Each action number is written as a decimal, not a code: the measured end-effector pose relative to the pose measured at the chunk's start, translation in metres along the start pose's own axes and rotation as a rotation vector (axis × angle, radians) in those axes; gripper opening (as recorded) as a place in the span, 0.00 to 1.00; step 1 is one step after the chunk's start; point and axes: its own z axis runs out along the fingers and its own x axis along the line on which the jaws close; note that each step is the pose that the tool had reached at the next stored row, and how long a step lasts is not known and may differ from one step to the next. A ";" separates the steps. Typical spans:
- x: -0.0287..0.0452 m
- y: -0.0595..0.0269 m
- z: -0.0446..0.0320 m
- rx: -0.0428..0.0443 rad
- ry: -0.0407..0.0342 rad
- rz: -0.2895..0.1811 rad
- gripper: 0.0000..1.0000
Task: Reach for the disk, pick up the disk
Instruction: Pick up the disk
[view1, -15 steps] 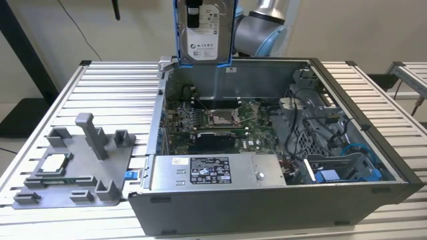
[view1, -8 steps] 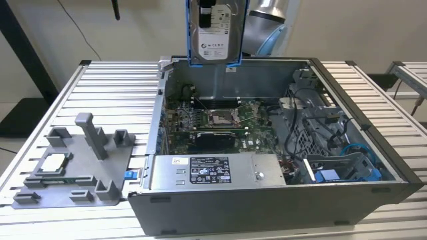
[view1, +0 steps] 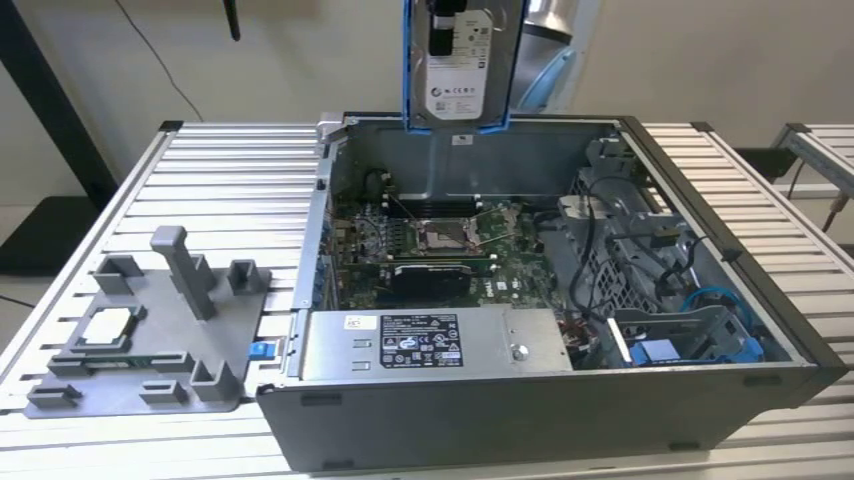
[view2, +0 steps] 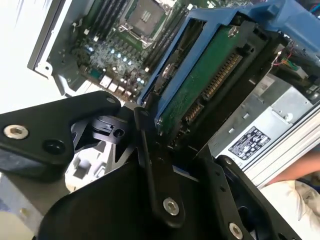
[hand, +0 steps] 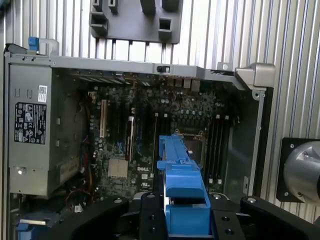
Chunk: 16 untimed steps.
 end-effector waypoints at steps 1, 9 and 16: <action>0.0001 -0.0032 0.0000 0.0000 0.0000 0.000 0.00; 0.0008 -0.0271 0.0002 0.0000 0.0000 0.000 0.00; 0.0014 -0.0473 0.0004 0.0000 0.0000 0.000 0.00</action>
